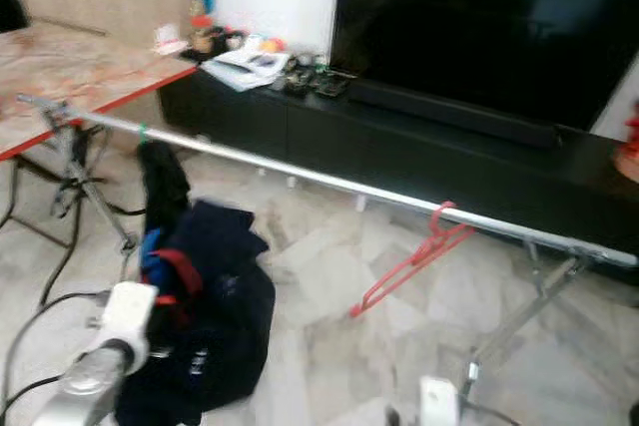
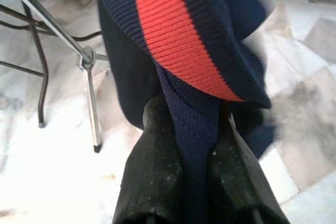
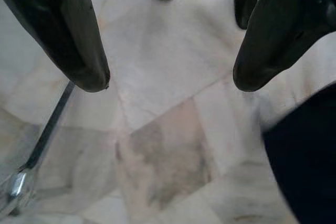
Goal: Hang hanger
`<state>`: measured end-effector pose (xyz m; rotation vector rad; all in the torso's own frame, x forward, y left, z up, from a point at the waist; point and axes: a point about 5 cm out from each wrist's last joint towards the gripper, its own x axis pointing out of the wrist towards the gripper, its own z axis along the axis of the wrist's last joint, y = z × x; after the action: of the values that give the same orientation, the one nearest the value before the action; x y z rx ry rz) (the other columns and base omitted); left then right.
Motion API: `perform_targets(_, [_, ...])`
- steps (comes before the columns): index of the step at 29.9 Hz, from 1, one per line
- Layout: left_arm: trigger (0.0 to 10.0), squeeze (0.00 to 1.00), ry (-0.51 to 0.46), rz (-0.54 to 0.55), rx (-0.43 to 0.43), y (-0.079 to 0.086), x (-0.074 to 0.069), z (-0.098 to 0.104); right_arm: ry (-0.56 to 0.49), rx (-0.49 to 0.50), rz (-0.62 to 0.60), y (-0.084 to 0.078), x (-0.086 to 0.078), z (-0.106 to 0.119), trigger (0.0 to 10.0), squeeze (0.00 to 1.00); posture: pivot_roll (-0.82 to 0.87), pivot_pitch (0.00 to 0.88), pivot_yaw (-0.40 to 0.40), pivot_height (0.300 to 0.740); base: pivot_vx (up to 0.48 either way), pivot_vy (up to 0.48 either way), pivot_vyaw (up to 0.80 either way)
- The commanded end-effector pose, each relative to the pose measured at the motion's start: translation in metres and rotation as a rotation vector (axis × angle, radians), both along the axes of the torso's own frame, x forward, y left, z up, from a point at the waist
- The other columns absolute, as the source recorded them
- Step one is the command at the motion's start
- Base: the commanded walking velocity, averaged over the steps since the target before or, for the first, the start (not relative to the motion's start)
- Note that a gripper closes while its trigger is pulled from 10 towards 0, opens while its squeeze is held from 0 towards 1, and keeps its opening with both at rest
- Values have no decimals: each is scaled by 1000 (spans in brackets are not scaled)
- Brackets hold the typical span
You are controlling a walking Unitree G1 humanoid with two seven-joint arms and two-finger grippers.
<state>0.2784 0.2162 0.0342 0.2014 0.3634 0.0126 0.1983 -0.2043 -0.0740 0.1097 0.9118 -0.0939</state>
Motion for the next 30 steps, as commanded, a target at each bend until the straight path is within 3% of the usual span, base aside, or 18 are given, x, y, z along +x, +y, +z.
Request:
perform_targets(1, [10000, 0, -70, -40, -10, -13, 11, 13, 42, -17, -32, -12, -12, -4, 10000, 0, 60, 0, -22, 740, 360, 0, 0])
perform_targets(8, [10000, 0, -70, -159, -37, -25, 8, 13, 40, -16, -31, -13, -12, -4, 10000, 0, 64, 0, -28, 740, 238, 0, 0])
perform_targets(13, [10000, 0, -50, -250, -5, -30, 4, 11, 40, -21, -26, -13, -11, -4, 10000, 0, 65, 0, -32, 740, 0, 0, 0])
perform_targets(21, [10000, 0, -95, -227, 29, -29, 13, 21, 40, -22, -21, -13, -11, -3, 10000, 0, 68, 0, -35, 740, 0, 0, 0])
perform_targets(30, [10000, 0, -90, -177, 15, -28, 10, 18, 41, -22, -15, -13, -11, -3, 10000, 0, 64, 0, -34, 740, 0, 0, 0])
